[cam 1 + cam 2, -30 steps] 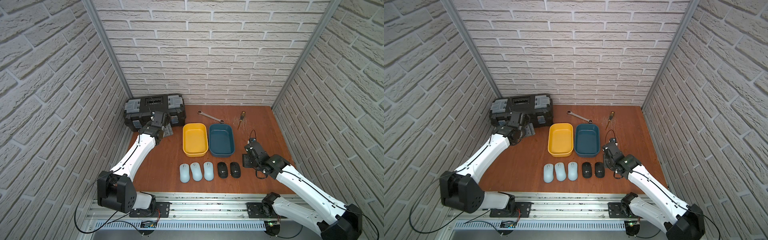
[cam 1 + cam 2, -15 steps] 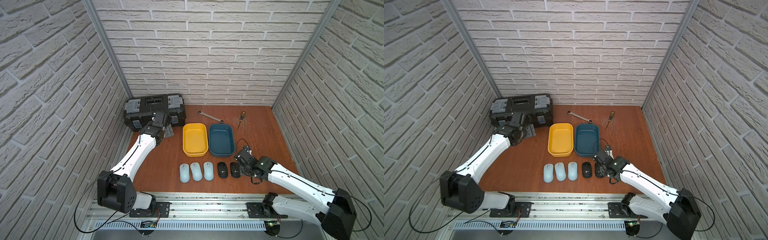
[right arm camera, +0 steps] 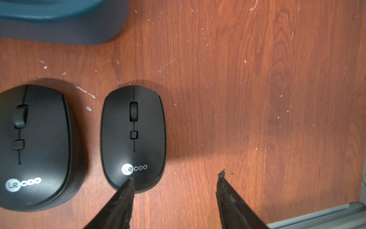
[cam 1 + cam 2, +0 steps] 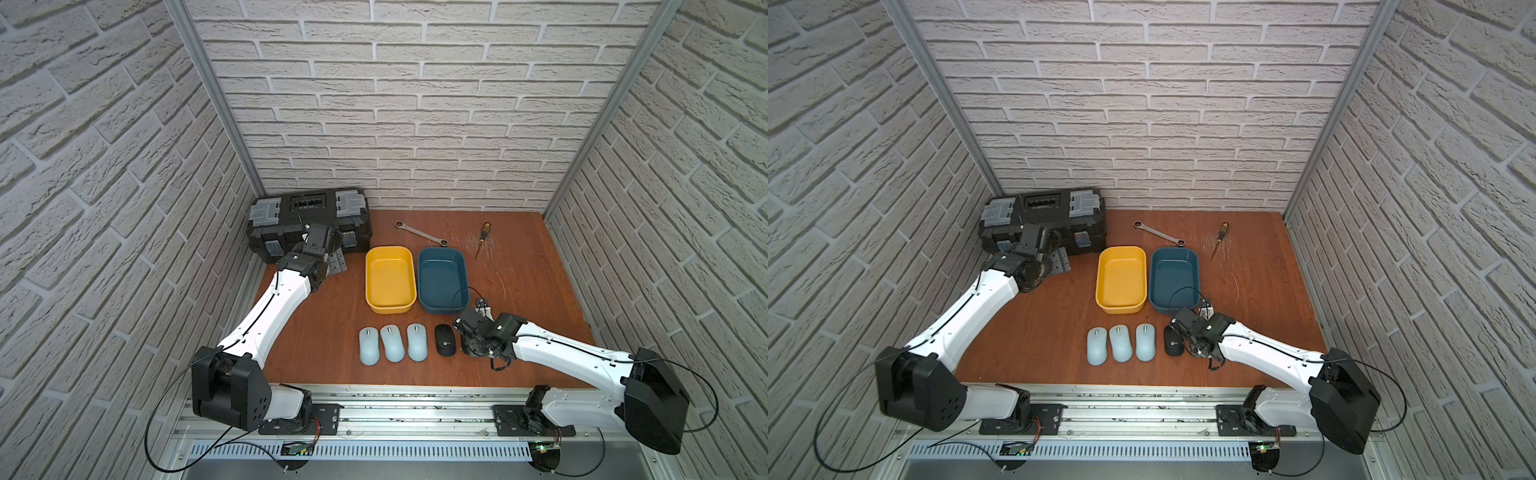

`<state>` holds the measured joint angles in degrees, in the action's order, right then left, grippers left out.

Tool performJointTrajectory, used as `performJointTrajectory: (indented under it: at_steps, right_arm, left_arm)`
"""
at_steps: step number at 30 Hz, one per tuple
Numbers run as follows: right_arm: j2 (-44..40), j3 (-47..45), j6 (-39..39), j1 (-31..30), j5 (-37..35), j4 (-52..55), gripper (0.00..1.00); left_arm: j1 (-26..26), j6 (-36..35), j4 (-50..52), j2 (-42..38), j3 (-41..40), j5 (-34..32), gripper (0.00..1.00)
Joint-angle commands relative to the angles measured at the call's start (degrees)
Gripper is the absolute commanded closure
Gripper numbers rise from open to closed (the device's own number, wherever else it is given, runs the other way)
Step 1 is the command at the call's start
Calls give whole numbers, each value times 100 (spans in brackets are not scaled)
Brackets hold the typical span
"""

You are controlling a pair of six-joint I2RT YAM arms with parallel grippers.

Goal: Place the mice by color into the storage box
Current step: Pick up the mouse from the center of the board.

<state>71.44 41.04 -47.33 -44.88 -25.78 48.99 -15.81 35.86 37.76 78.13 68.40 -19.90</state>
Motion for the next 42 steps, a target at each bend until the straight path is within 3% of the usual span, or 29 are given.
performJointTrajectory:
  at_steps: [1, 13, 23, 42]
  right_arm:
    - [90, 91, 17, 11, 66, -347, 30]
    - [417, 43, 496, 768, 849, -1122, 30]
    - [930, 130, 685, 997, 1355, -1511, 31]
    - [1229, 160, 703, 1078, 1378, -1330, 34]
  left_arm:
    - [13, -42, -93, -78, -38, -61, 8]
    - [43, -79, -58, -113, -72, -67, 8]
    - [126, -61, -29, -135, -46, -71, 8]
    - [195, -22, -128, -166, -213, -20, 8]
